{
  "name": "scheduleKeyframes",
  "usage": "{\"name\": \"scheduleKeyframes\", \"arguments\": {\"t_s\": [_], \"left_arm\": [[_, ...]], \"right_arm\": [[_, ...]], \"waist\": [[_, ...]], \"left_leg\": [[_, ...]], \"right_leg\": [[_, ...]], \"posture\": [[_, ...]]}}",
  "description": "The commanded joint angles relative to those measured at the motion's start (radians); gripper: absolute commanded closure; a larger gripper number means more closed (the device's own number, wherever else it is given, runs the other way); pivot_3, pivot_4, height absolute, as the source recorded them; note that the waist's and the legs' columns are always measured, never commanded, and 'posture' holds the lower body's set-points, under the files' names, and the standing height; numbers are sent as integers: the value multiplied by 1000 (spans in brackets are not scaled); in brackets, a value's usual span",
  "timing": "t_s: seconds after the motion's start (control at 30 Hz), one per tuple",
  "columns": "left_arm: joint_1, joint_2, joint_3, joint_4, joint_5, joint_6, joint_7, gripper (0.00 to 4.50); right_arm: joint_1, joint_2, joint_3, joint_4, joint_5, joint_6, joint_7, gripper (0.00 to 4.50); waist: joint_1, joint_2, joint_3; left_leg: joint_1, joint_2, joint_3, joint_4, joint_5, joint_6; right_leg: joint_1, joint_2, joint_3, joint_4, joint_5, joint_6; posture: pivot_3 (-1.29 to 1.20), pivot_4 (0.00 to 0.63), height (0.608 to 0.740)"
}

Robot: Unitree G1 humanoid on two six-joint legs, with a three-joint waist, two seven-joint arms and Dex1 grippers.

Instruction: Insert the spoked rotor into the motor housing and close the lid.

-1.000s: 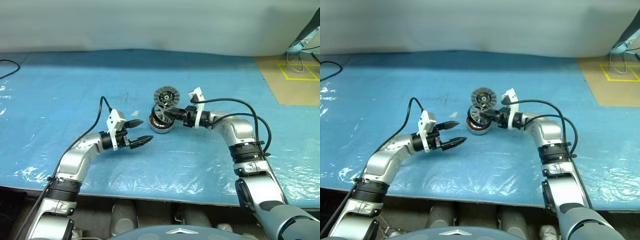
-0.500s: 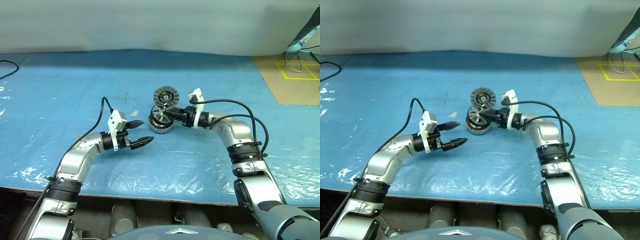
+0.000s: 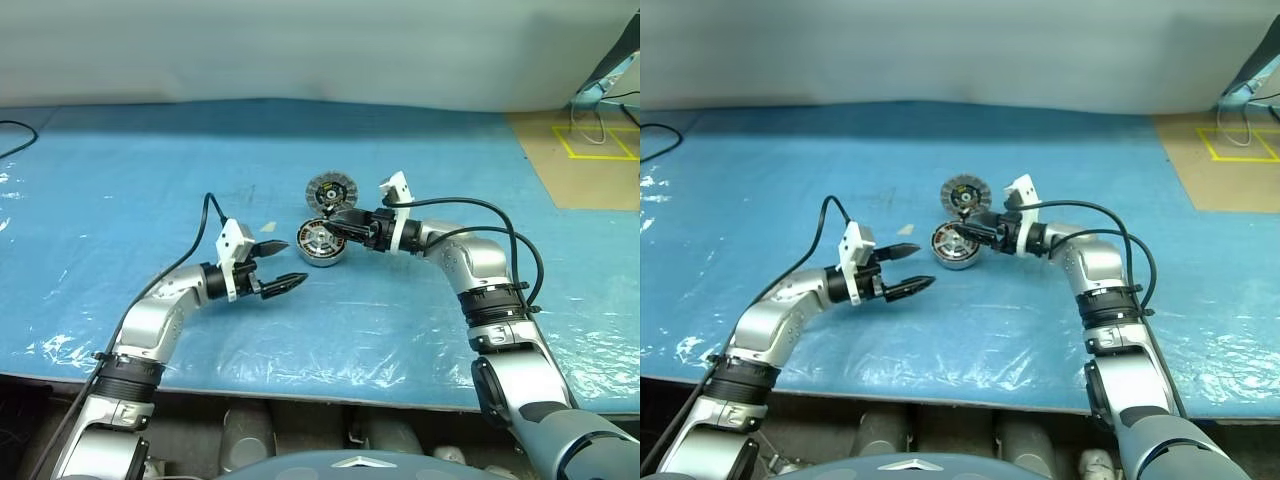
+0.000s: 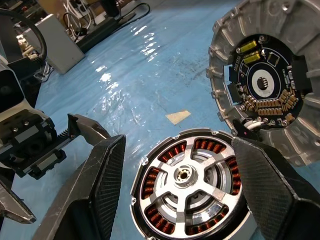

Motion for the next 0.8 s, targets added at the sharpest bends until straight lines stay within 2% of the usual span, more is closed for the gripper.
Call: {"name": "scheduleKeyframes", "arguments": {"t_s": [0.03,0.2,0.57,0.8], "left_arm": [[-10,1,11,-30,-11,-1,0,0],[-14,-12,19,-25,-7,-10,22,0],[-139,-65,121,178,24,-106,163,0],[-312,-122,188,367,16,-148,241,0]], "right_arm": [[-4,1,33,-60,-7,-32,14,1496],[-11,29,82,-10,-55,-57,-18,3249],[-8,54,158,143,-184,-131,-94,3249],[45,20,150,35,-151,-91,-46,3249]], "waist": [[0,0,0],[-1,0,0],[-2,0,0],[2,0,0]], "left_leg": [[0,0,0,0,0,0],[0,0,0,-1,0,0],[2,0,0,0,0,0],[4,0,0,0,0,0]], "right_leg": [[0,0,0,0,0,0],[0,0,0,0,0,0],[2,0,0,0,0,0],[5,0,0,0,0,0]], "posture": [[0,150,740],[0,150,740],[0,150,740],[0,150,740]]}}
